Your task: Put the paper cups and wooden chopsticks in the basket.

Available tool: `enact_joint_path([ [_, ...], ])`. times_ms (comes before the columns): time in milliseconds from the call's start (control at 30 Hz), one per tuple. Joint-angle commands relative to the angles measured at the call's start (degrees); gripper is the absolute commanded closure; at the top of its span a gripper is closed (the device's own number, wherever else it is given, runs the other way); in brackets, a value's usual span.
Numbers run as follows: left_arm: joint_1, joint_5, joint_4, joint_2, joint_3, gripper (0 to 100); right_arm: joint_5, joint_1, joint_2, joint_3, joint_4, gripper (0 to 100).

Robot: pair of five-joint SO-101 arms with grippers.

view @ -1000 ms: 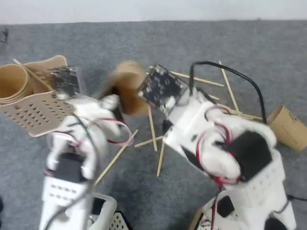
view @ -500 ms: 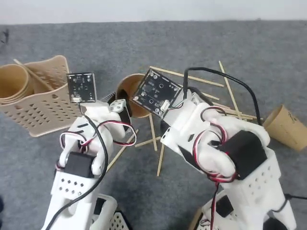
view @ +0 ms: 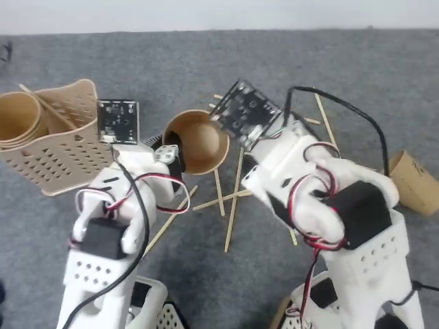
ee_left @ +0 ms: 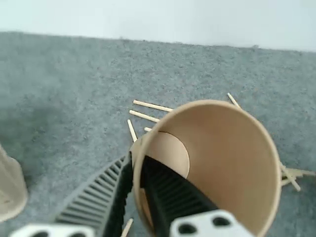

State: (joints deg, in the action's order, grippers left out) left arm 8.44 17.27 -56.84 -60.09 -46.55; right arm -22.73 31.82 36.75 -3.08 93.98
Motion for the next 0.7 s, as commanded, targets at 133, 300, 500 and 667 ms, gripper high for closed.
enact_joint_path([
  [133, -0.09, -8.09, -12.04, -0.26, 21.93, 99, -0.53, -12.53, -0.92, -0.7, -3.74, 68.0],
  [300, -0.62, -13.27, -18.2, 3.69, 35.03, 99, -0.35, -20.7, -6.46, -1.41, -1.36, 68.1],
  [500, -11.6, -14.15, -25.05, 17.49, 53.67, 99, -0.09, -26.51, -10.15, 1.93, -1.01, 68.2],
  [667, -18.81, -16.44, -35.6, 29.1, 72.75, 99, 1.23, -26.51, -10.07, 5.01, -2.07, 68.2],
])
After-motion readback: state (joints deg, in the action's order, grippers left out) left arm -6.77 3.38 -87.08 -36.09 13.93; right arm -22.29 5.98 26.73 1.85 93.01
